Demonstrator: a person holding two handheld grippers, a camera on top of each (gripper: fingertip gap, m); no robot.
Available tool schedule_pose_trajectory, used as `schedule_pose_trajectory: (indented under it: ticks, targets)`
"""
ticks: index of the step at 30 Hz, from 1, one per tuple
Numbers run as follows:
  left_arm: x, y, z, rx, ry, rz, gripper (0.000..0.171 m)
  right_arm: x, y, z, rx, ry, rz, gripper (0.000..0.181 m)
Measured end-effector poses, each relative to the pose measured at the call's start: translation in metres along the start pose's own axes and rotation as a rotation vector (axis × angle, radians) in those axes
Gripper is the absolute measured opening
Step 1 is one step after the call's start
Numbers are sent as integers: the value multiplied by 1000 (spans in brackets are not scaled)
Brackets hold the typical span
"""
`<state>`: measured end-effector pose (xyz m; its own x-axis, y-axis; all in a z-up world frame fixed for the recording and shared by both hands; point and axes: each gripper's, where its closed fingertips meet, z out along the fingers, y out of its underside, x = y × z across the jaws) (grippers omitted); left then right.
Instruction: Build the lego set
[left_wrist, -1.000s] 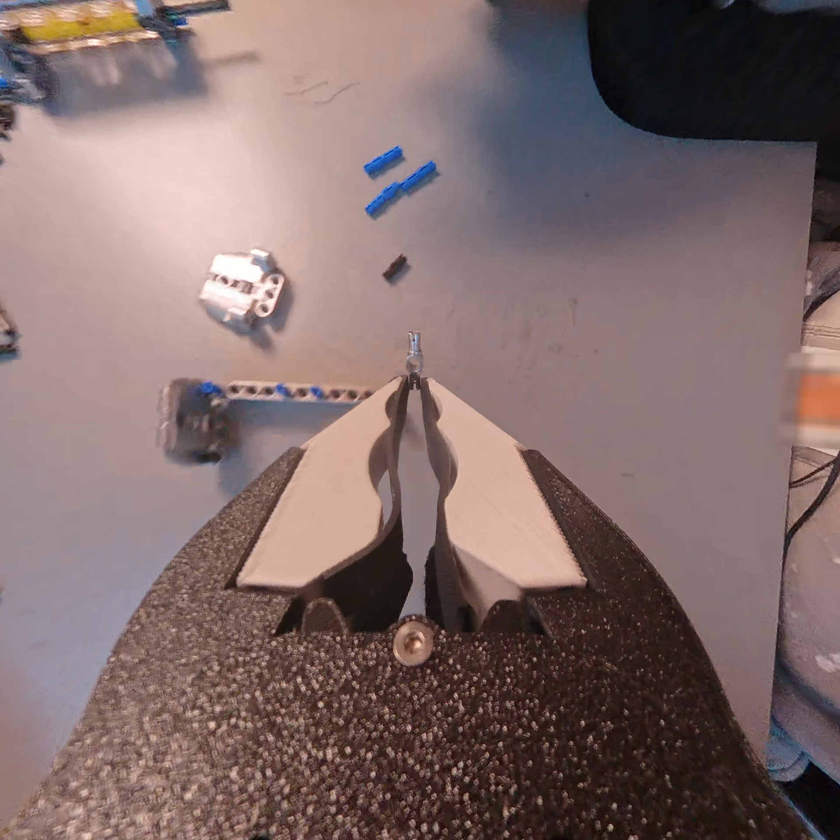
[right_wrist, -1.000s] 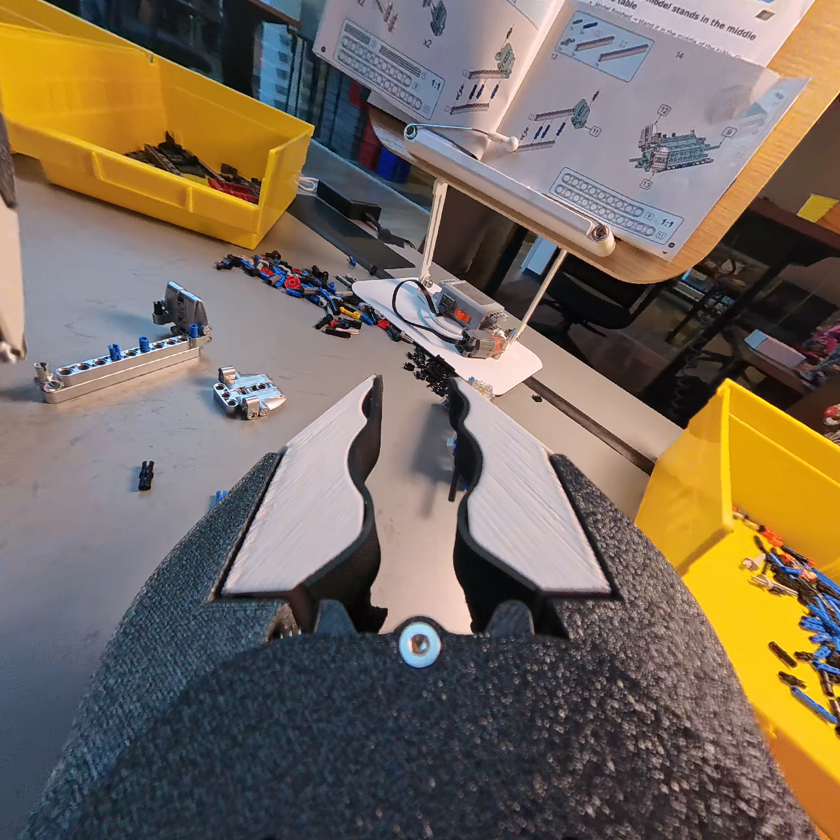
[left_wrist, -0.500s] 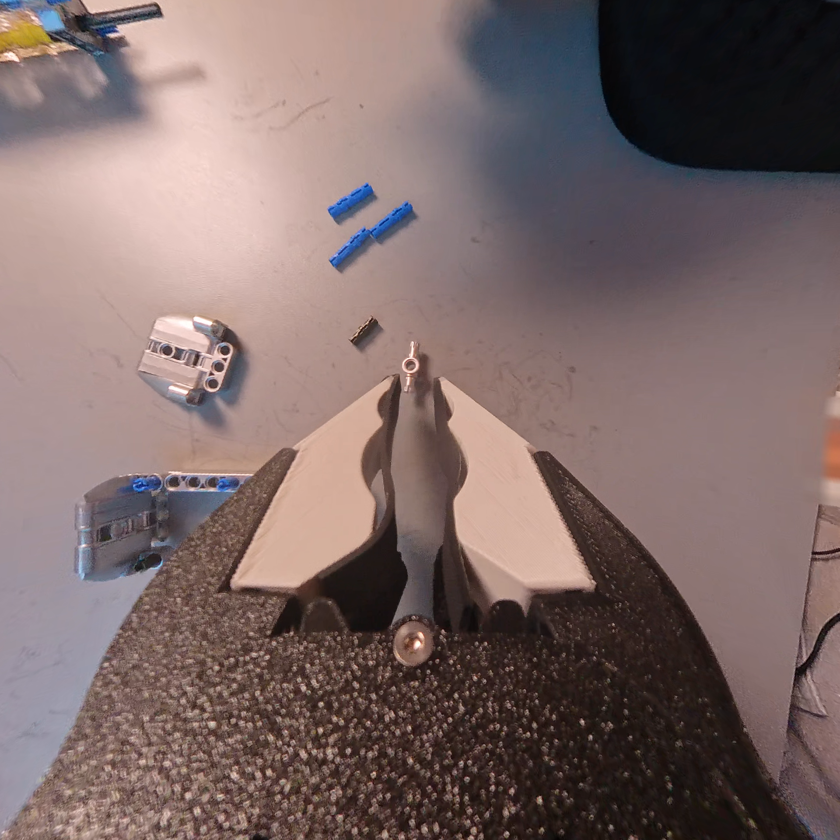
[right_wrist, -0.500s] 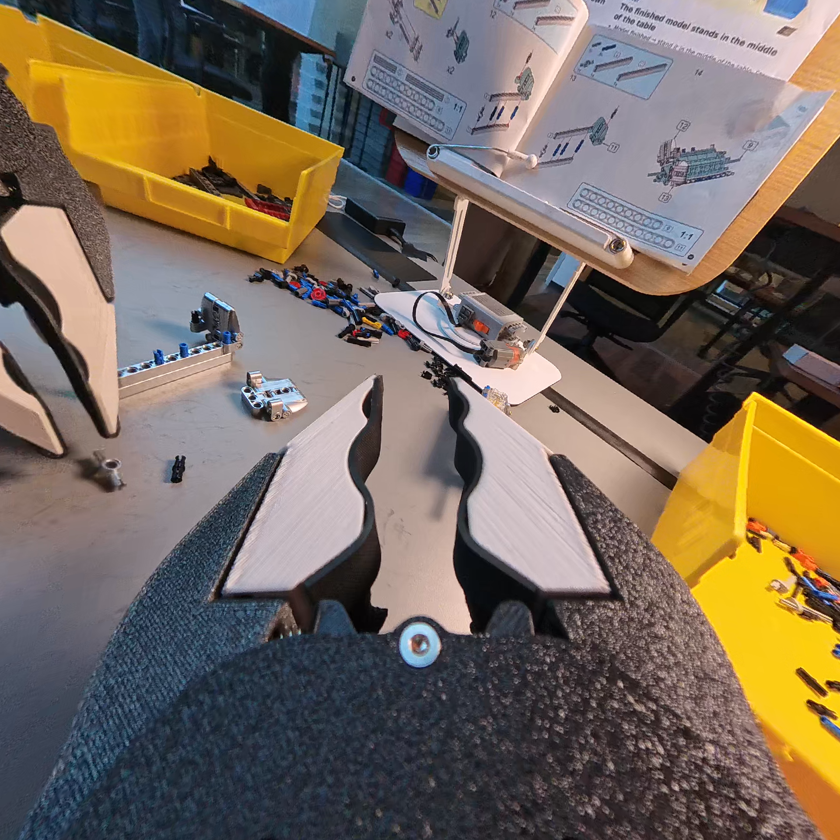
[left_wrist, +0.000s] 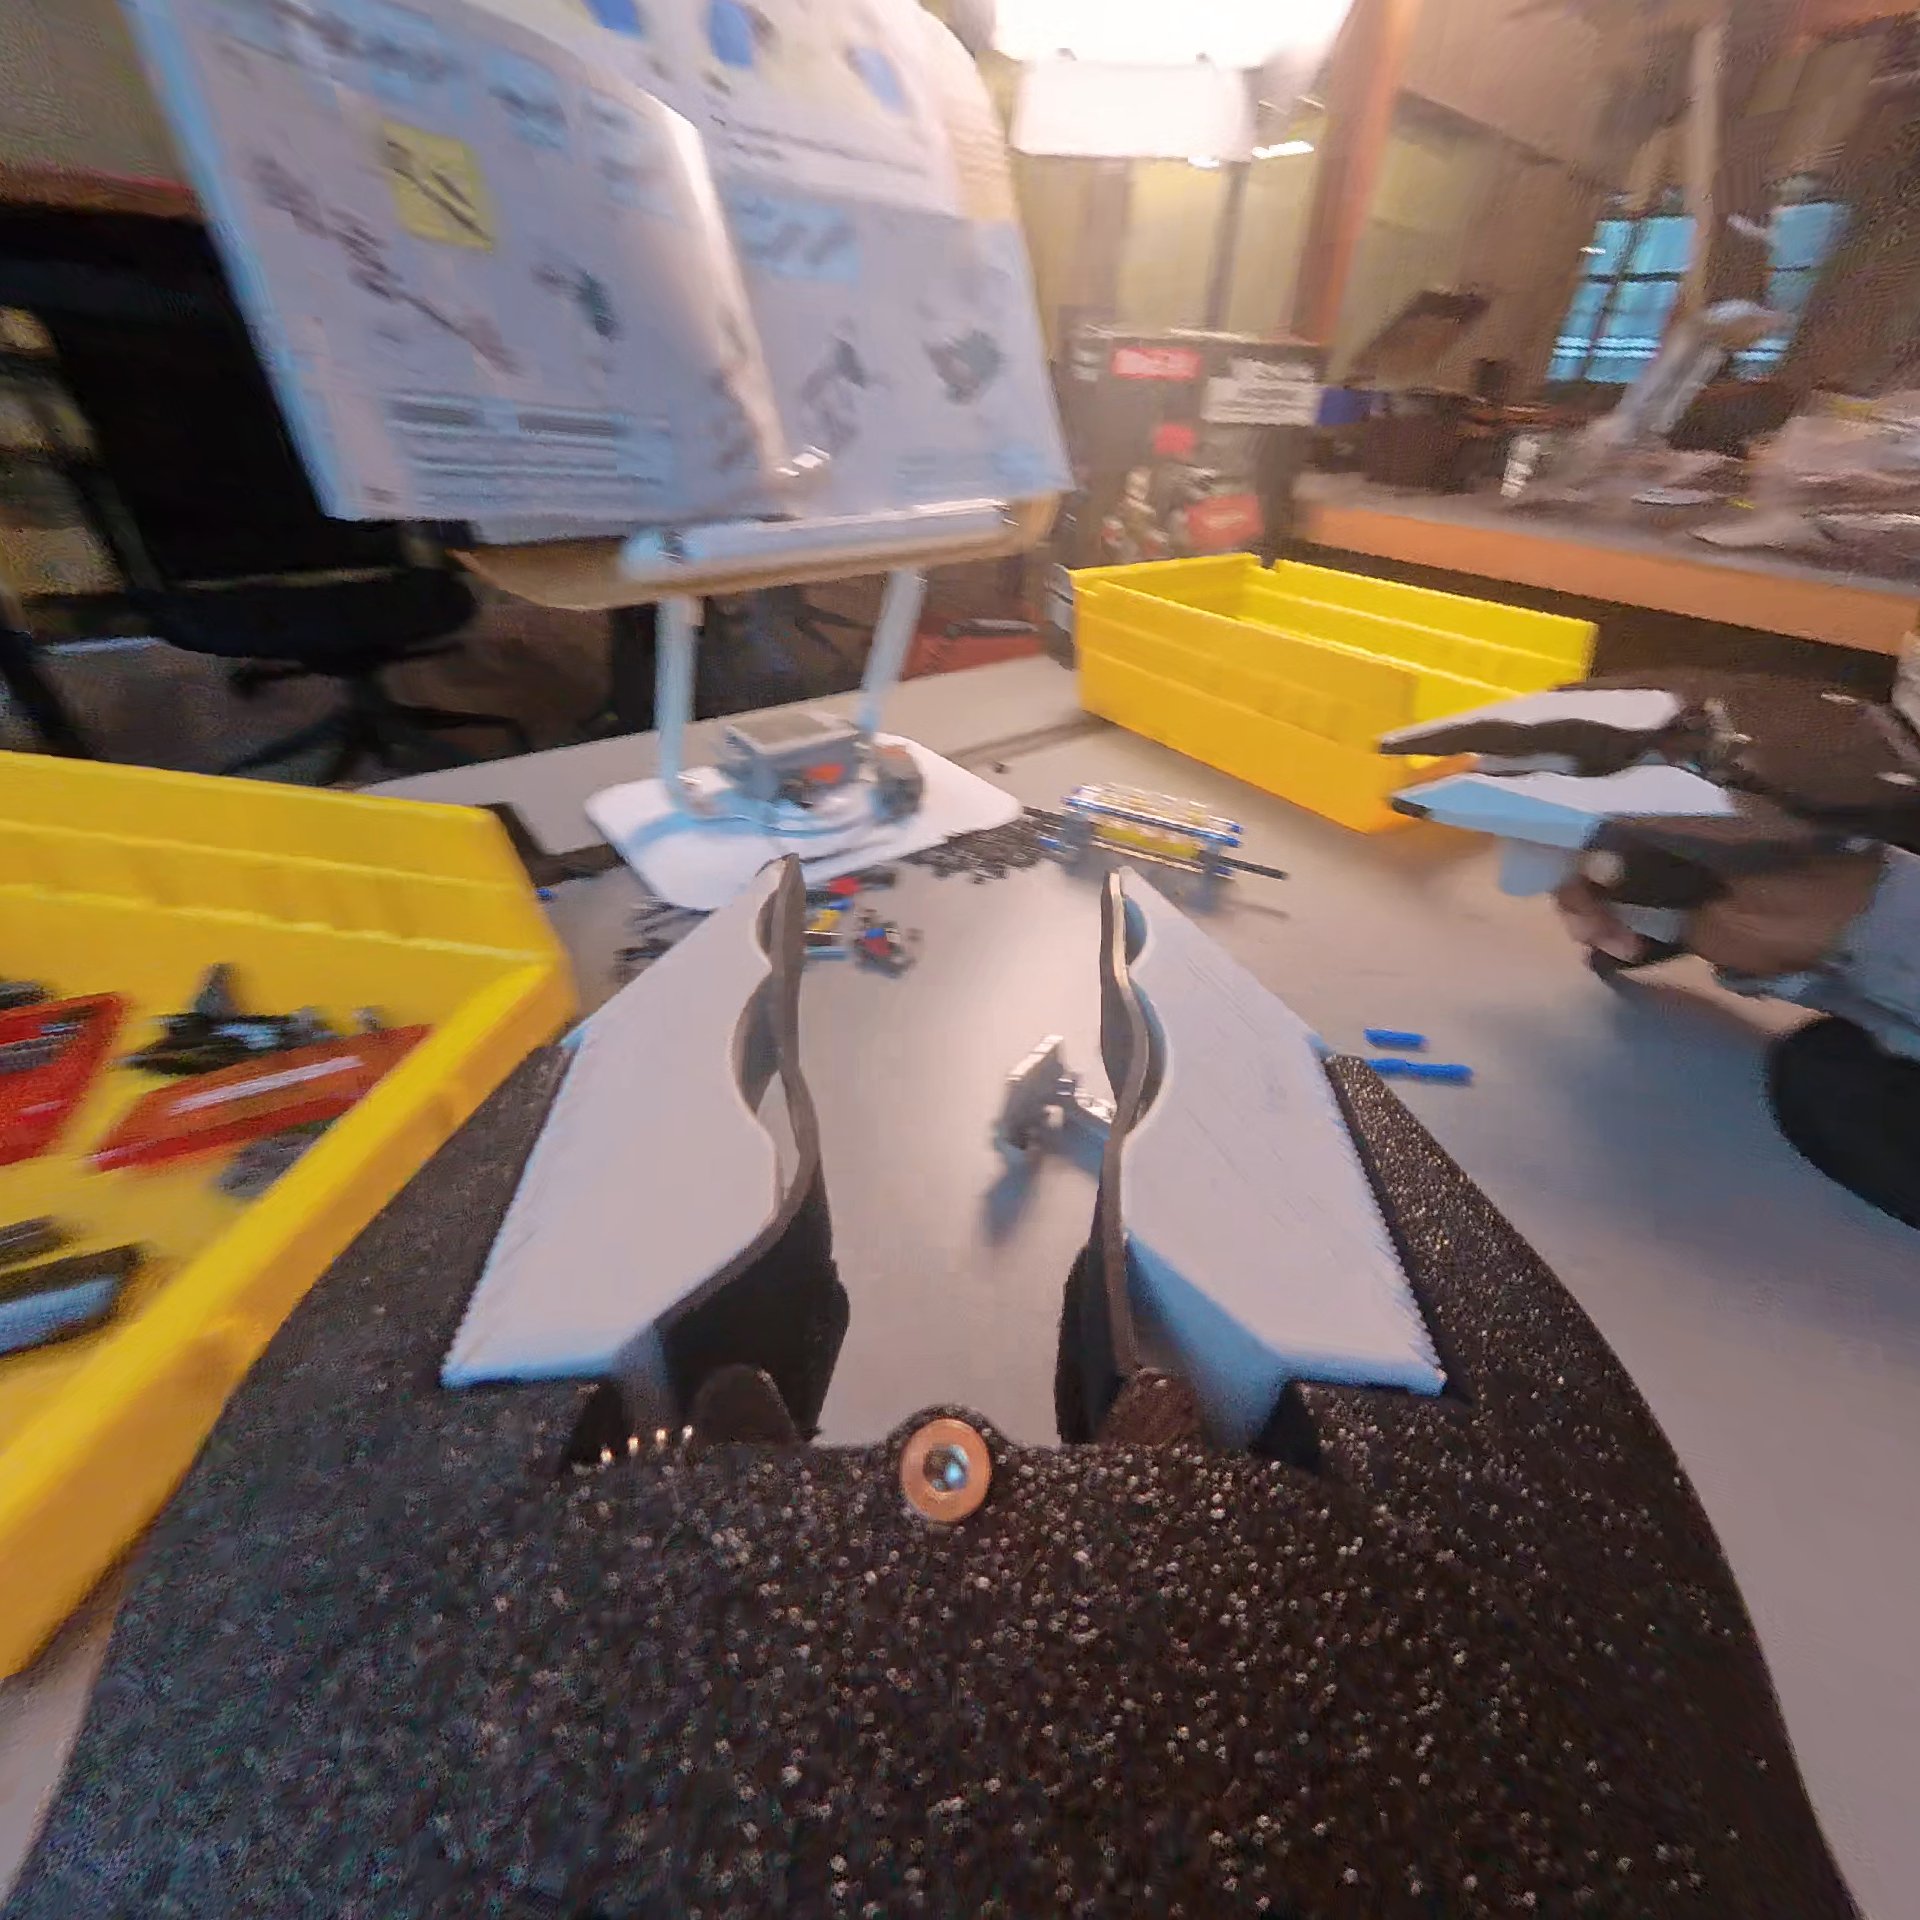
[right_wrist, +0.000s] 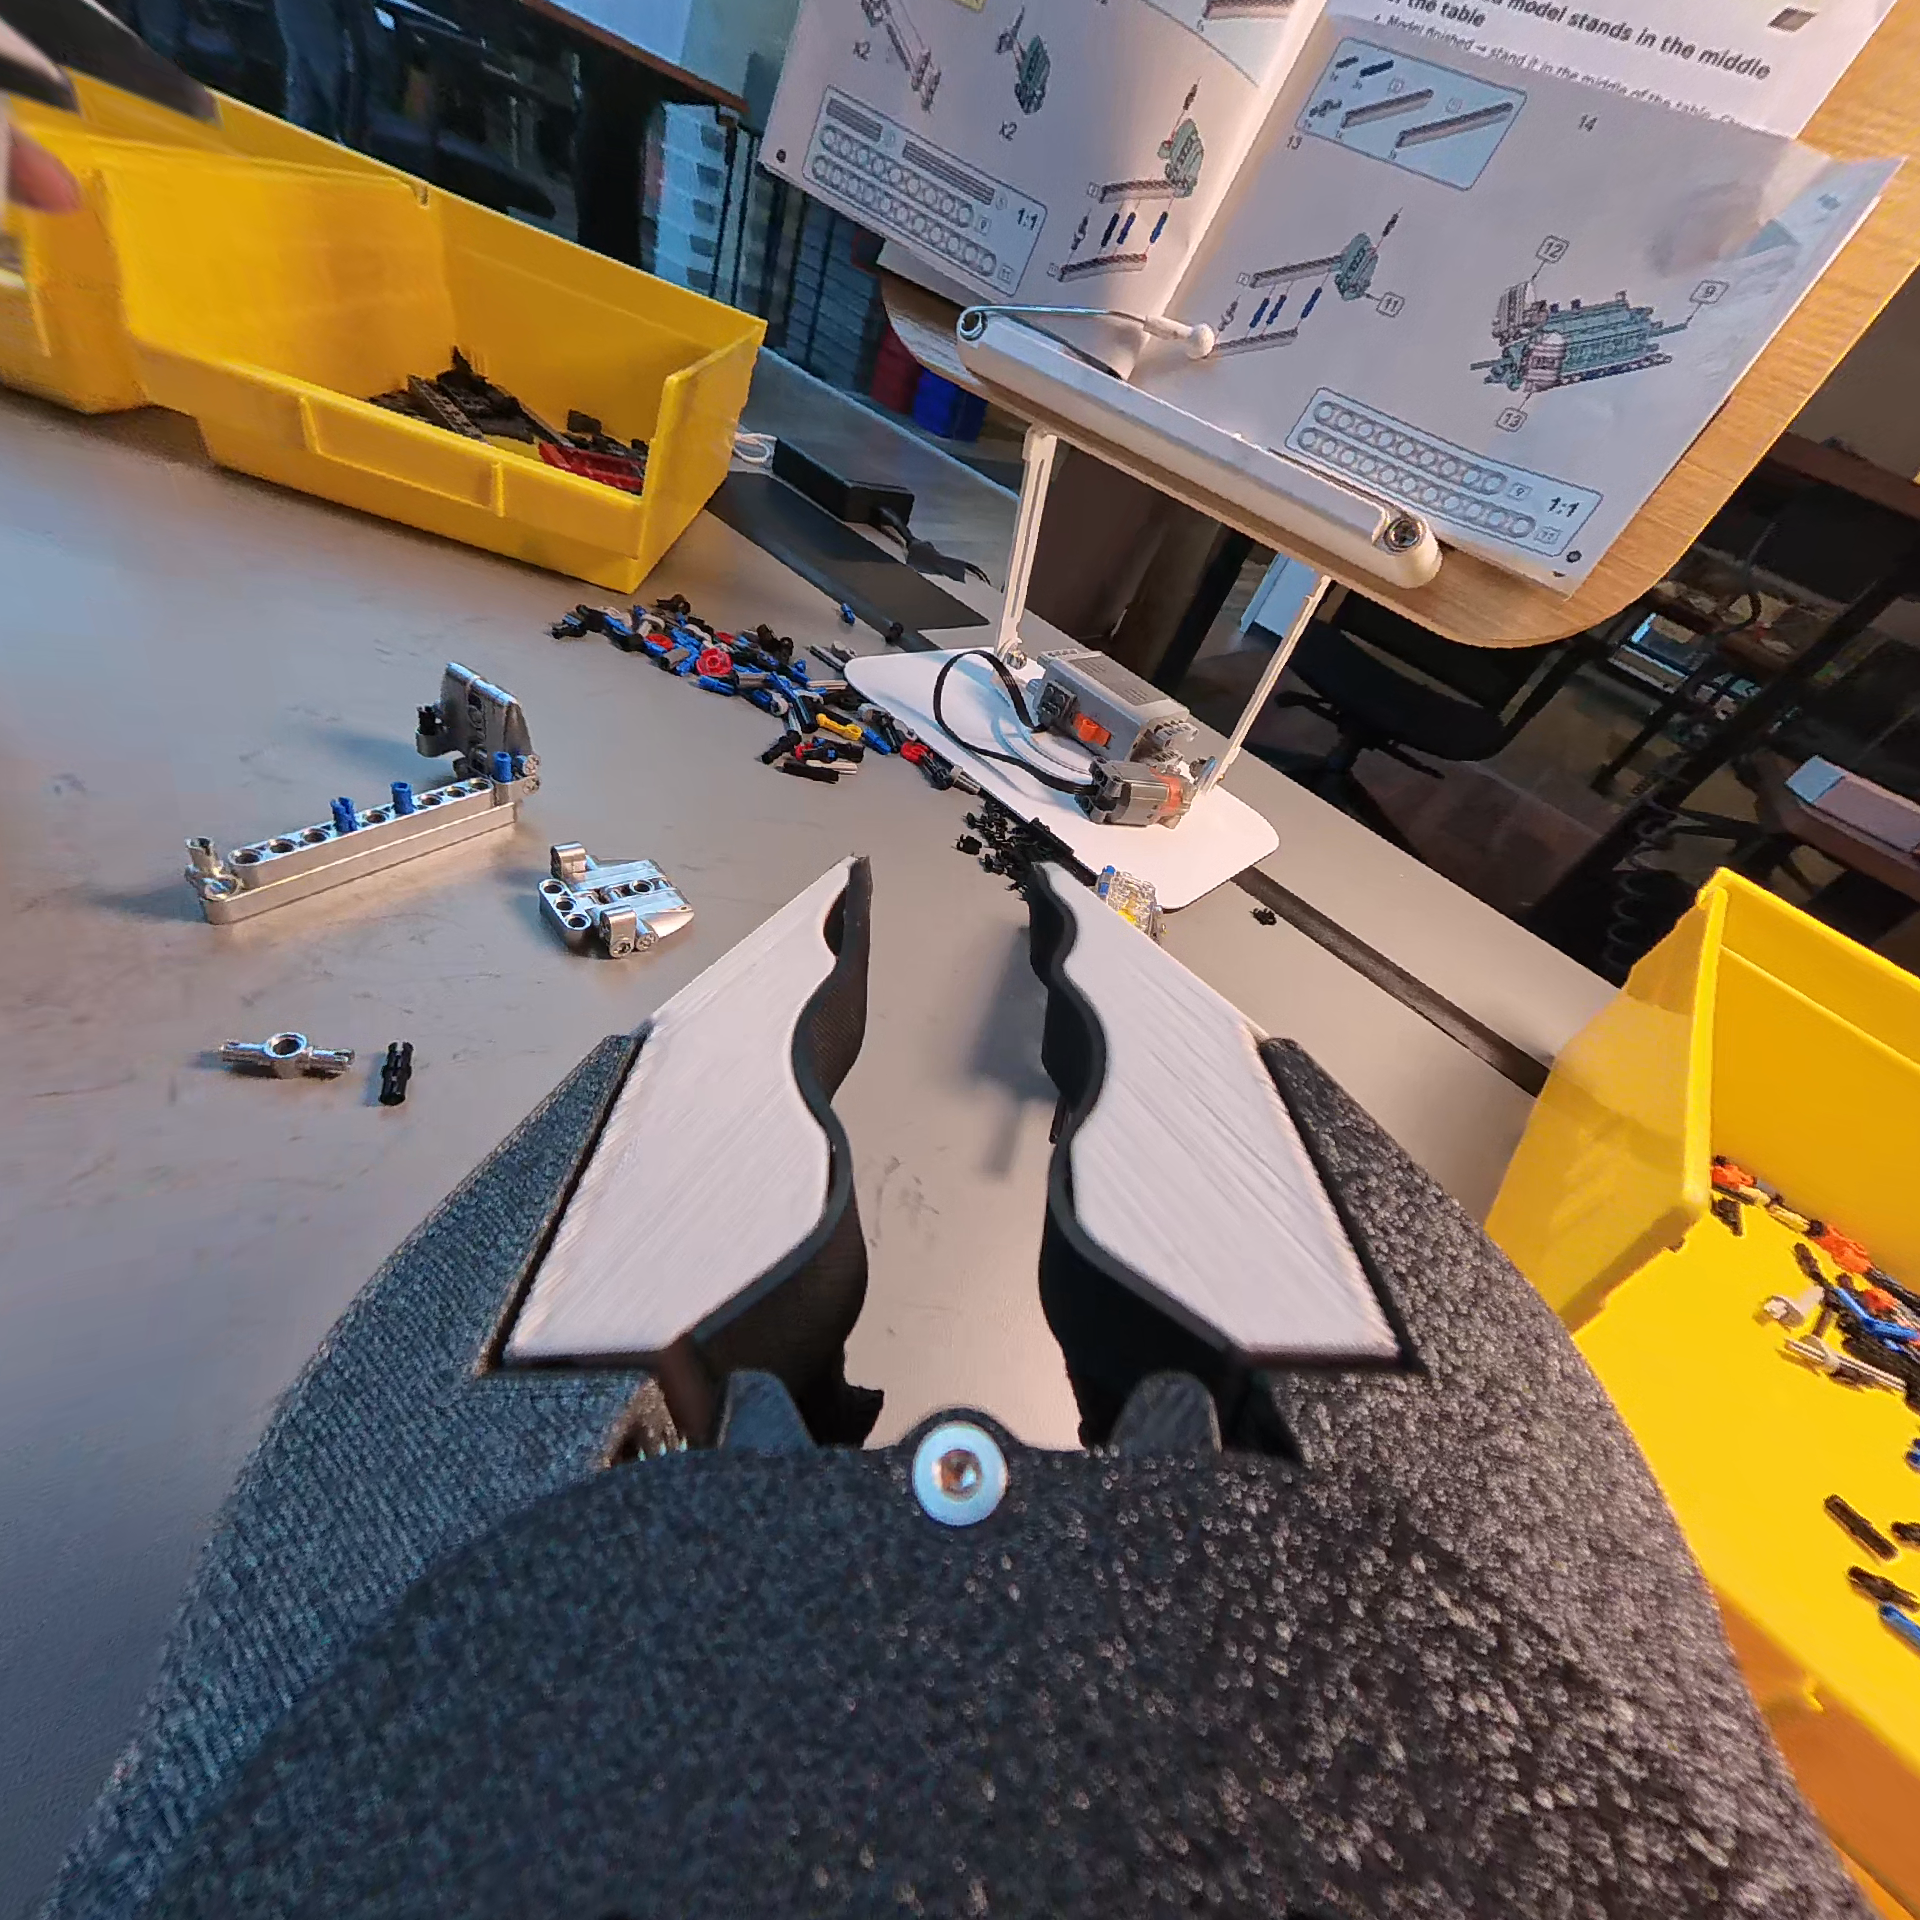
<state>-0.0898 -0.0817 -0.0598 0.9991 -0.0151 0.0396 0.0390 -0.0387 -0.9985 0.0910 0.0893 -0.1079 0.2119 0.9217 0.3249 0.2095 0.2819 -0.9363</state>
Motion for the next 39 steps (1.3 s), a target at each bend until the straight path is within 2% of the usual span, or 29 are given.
schedule_pose_trajectory:
  ticks: [3, 7, 11, 15, 18, 21, 23, 25, 28, 31, 35, 39]
  targets:
    - [-50, -10, -31, 48, -200, 39, 45, 0, 1, 1, -6, 7, -9, 30]
    - [-109, -15, -73, 67, -395, 46, 28, 0, 1, 1, -13, 18, -20, 30]
    - [-167, -33, -127, 87, -590, 91, 7, 3, 1, 1, -8, 36, -8, 30]
    - [-218, -42, -170, 39, -693, 95, 0, 6, 0, 0, -3, 39, 11, 29]
    - [-253, -29, -178, -145, -662, 57, 0, 6, 0, 1, -3, 38, 9, 29]
    - [-282, 7, -173, -425, -594, -43, 0, 2, 2, 2, -15, 26, -8, 29]
    - [-291, 39, -167, -607, -527, -128, 12, -1, 4, 4, -26, 21, -27, 29]
    - [-294, 74, -164, -782, -482, -199, 18, -3, 5, 6, -35, 17, -47, 29]
    - [-291, 110, -165, -984, -430, -219, 20, -6, 6, 6, -41, 12, -65, 29]
    - [-287, 120, -169, -1107, -391, -163, 22, -7, 6, 7, -42, 8, -67, 29]
    - [-292, 119, -186, -1263, -372, -87, 22, -8, 8, 8, -50, 1, -70, 28]
    - [-291, 126, -205, -1443, -283, -36, 22, -10, 9, 9, -54, -5, -83, 28]
